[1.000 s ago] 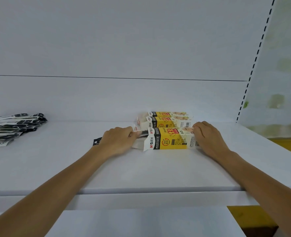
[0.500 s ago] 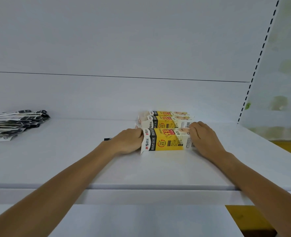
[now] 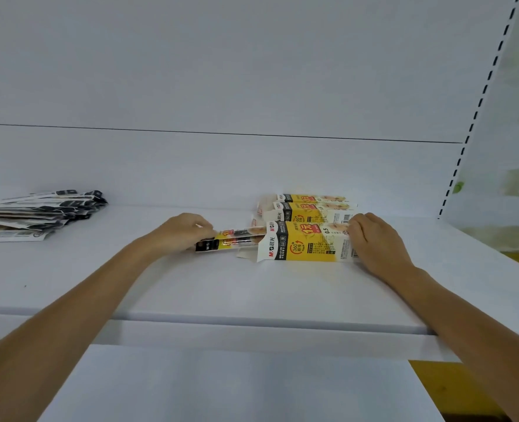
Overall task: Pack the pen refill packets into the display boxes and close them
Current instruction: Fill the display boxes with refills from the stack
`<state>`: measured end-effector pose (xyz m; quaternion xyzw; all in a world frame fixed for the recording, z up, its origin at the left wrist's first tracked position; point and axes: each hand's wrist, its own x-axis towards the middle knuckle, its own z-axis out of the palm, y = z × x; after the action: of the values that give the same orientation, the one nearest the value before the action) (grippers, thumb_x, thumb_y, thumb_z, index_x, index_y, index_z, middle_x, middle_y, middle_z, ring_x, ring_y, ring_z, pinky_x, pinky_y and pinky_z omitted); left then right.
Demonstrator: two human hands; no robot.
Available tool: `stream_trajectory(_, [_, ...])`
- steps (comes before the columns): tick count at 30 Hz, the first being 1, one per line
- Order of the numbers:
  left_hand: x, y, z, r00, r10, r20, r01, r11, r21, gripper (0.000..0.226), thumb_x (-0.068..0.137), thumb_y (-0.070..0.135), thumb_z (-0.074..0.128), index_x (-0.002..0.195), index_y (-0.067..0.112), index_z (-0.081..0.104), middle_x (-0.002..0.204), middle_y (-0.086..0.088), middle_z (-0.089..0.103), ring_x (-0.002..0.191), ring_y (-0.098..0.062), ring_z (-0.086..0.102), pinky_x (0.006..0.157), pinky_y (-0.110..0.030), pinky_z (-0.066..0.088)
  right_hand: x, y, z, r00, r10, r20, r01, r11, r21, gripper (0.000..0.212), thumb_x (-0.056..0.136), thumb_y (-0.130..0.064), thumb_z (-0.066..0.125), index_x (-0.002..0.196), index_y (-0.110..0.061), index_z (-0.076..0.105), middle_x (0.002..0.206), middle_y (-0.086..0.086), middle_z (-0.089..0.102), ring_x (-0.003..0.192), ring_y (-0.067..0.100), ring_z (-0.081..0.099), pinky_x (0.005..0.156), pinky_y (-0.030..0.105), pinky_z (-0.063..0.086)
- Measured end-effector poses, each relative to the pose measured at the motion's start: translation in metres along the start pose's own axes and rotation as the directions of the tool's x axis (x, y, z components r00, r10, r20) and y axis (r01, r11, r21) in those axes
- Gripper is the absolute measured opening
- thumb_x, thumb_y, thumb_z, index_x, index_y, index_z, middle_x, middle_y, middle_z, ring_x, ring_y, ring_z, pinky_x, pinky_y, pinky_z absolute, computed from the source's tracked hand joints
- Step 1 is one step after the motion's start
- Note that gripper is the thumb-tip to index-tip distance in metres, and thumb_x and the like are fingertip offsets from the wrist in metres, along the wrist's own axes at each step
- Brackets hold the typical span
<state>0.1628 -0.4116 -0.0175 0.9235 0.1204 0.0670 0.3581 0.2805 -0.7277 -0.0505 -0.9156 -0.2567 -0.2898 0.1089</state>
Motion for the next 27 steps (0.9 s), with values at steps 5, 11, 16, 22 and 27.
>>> stream_trajectory(5, [0.0, 0.01, 0.01, 0.997, 0.079, -0.005, -0.078, 0.975, -0.209, 0.008, 0.089, 0.019, 0.062, 0.091, 0.018, 0.069, 0.095, -0.003, 0.067, 0.085, -0.012, 0.059, 0.071, -0.017, 0.045, 0.0, 0.001, 0.002, 1.0, 0.003, -0.003, -0.003, 1.0, -0.021, 0.02, 0.095, -0.011, 0.032, 0.081, -0.006, 0.046, 0.083, 0.008, 0.051, 0.075, 0.023, 0.041, 0.058, 0.03, 0.032])
stream_trajectory(11, [0.012, 0.037, 0.029, 0.991, 0.126, -0.032, -0.13, 0.941, -0.312, 0.01, 0.084, 0.012, 0.067, 0.094, 0.011, 0.069, 0.095, -0.008, 0.07, 0.085, -0.017, 0.065, 0.075, -0.02, 0.053, -0.001, 0.001, 0.001, 0.976, -0.213, -0.053, 0.19, 0.941, -0.279, 0.022, 0.061, 0.013, 0.069, 0.065, 0.001, 0.051, 0.062, 0.016, 0.053, 0.052, 0.027, 0.045, 0.045, 0.026, 0.026])
stream_trajectory(16, [0.025, 0.056, 0.068, 0.987, 0.099, -0.129, -0.134, 0.946, -0.296, 0.015, 0.082, 0.01, 0.067, 0.096, 0.011, 0.062, 0.111, -0.008, 0.066, 0.1, -0.02, 0.062, 0.075, -0.023, 0.045, -0.002, -0.002, -0.005, 0.942, -0.328, -0.064, 0.276, 0.871, -0.405, 0.031, 0.047, 0.013, 0.076, 0.06, 0.0, 0.051, 0.054, 0.016, 0.051, 0.045, 0.025, 0.045, 0.044, 0.025, 0.025])
stream_trajectory(22, [0.025, 0.052, 0.059, 0.995, 0.074, 0.069, -0.029, 0.865, -0.501, 0.017, 0.089, 0.005, 0.056, 0.105, 0.009, 0.053, 0.103, -0.012, 0.065, 0.084, -0.019, 0.062, 0.073, -0.026, 0.049, -0.001, 0.003, 0.002, 0.964, -0.253, -0.087, 0.211, 0.919, -0.333, 0.034, 0.05, 0.013, 0.076, 0.063, -0.001, 0.048, 0.058, 0.015, 0.05, 0.048, 0.026, 0.045, 0.04, 0.023, 0.026])
stream_trajectory(27, [0.016, 0.045, 0.047, 0.993, 0.067, 0.097, 0.0, 0.823, -0.568, 0.023, 0.084, 0.003, 0.065, 0.105, 0.007, 0.055, 0.094, -0.012, 0.066, 0.069, -0.012, 0.066, 0.065, -0.021, 0.055, -0.001, 0.002, 0.002, 0.956, -0.275, -0.106, 0.224, 0.912, -0.343, 0.035, 0.048, 0.015, 0.074, 0.063, -0.001, 0.048, 0.058, 0.015, 0.049, 0.047, 0.027, 0.044, 0.042, 0.024, 0.026])
